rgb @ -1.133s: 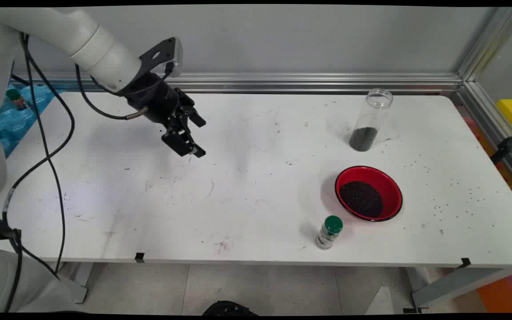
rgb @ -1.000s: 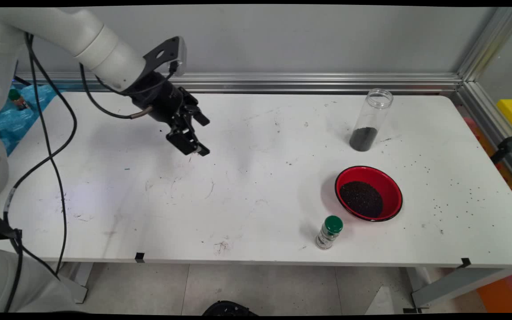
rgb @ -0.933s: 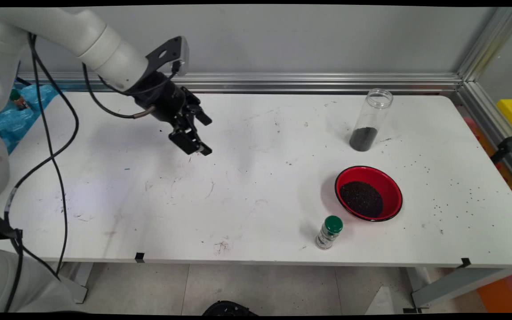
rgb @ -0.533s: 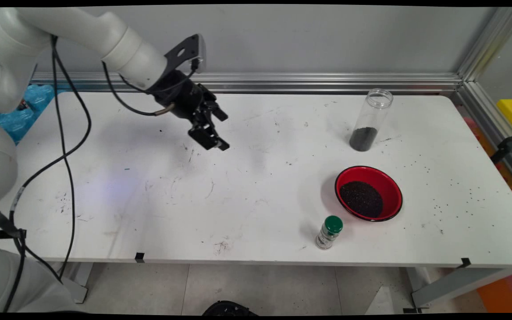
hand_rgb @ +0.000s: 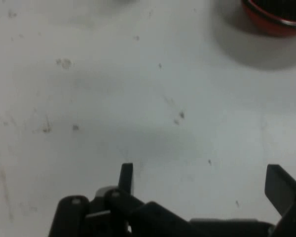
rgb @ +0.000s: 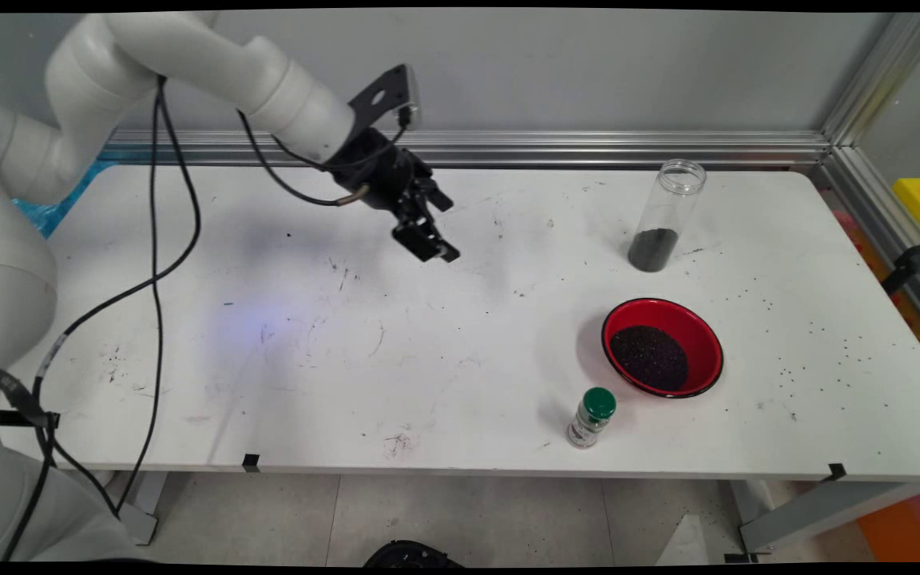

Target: Pick up the black seasoning powder from the table

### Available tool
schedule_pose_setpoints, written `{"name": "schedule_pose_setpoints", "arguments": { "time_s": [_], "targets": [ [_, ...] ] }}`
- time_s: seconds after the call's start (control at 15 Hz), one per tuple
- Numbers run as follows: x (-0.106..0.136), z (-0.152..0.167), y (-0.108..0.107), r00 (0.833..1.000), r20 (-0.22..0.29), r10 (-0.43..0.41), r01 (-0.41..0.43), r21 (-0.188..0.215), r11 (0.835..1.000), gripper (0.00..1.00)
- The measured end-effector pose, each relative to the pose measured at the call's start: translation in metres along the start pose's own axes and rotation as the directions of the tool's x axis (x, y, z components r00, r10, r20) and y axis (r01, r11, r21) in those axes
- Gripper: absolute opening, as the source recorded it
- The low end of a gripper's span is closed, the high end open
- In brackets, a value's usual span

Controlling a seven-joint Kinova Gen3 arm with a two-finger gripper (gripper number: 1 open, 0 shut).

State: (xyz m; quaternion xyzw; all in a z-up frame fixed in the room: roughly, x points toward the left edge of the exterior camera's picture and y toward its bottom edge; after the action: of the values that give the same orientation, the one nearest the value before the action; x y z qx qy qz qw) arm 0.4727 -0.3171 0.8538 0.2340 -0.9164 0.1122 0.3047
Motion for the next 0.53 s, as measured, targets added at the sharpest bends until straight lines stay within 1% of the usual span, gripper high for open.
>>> {"name": "schedule_pose_setpoints", "arguments": {
  "time_s": [0.53],
  "targets": [
    [0.018, 0.045, -0.016, 0.999, -0.050, 0.000, 0.000, 0.007, 1.000, 1.00]
  ]
}}
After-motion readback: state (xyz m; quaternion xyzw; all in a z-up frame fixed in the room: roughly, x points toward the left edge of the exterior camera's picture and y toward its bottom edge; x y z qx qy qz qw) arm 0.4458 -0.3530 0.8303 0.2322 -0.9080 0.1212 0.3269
